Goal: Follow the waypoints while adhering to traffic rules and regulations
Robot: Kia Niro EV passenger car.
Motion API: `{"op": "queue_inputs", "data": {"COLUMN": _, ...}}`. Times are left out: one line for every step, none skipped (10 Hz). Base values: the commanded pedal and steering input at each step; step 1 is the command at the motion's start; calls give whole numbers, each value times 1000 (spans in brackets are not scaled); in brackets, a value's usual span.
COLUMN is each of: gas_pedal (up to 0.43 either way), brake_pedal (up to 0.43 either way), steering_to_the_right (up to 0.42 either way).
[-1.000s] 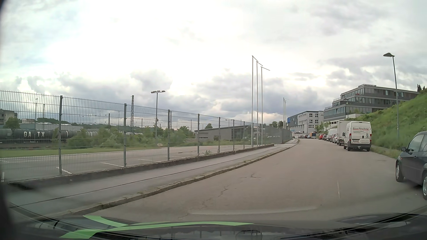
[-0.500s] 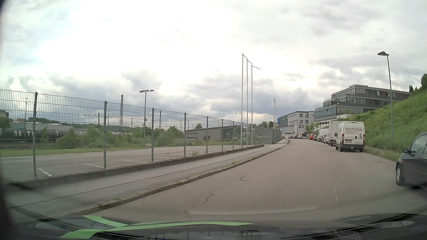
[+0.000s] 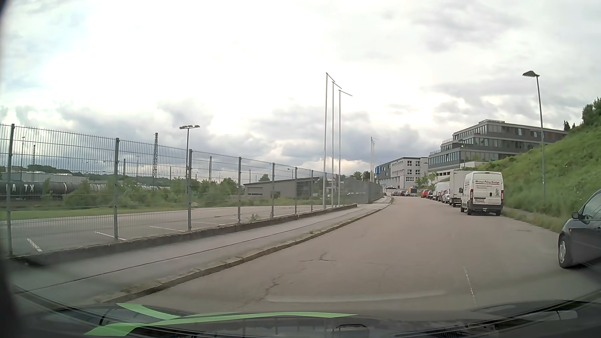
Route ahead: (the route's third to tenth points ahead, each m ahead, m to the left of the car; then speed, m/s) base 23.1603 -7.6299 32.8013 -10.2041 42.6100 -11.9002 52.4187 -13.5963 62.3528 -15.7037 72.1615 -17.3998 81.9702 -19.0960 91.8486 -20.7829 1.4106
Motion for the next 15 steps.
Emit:
{"op": "queue_inputs", "data": {"gas_pedal": 20, "brake_pedal": 0, "steering_to_the_right": 248}}
{"op": "queue_inputs", "data": {"gas_pedal": 20, "brake_pedal": 0, "steering_to_the_right": 249}}
{"op": "queue_inputs", "data": {"gas_pedal": 28, "brake_pedal": 0, "steering_to_the_right": 249}}
{"op": "queue_inputs", "data": {"gas_pedal": 47, "brake_pedal": 0, "steering_to_the_right": 249}}
{"op": "queue_inputs", "data": {"gas_pedal": 47, "brake_pedal": 0, "steering_to_the_right": 249}}
{"op": "queue_inputs", "data": {"gas_pedal": 47, "brake_pedal": 0, "steering_to_the_right": 249}}
{"op": "queue_inputs", "data": {"gas_pedal": 59, "brake_pedal": 0, "steering_to_the_right": 248}}
{"op": "queue_inputs", "data": {"gas_pedal": 59, "brake_pedal": 0, "steering_to_the_right": 249}}
{"op": "queue_inputs", "data": {"gas_pedal": 59, "brake_pedal": 0, "steering_to_the_right": 248}}
{"op": "queue_inputs", "data": {"gas_pedal": 59, "brake_pedal": 0, "steering_to_the_right": 249}}
{"op": "queue_inputs", "data": {"gas_pedal": 59, "brake_pedal": 0, "steering_to_the_right": 245}}
{"op": "queue_inputs", "data": {"gas_pedal": 67, "brake_pedal": 0, "steering_to_the_right": 236}}
{"op": "queue_inputs", "data": {"gas_pedal": 67, "brake_pedal": 0, "steering_to_the_right": 224}}
{"op": "queue_inputs", "data": {"gas_pedal": 67, "brake_pedal": 0, "steering_to_the_right": 212}}
{"op": "queue_inputs", "data": {"gas_pedal": 67, "brake_pedal": 0, "steering_to_the_right": 198}}
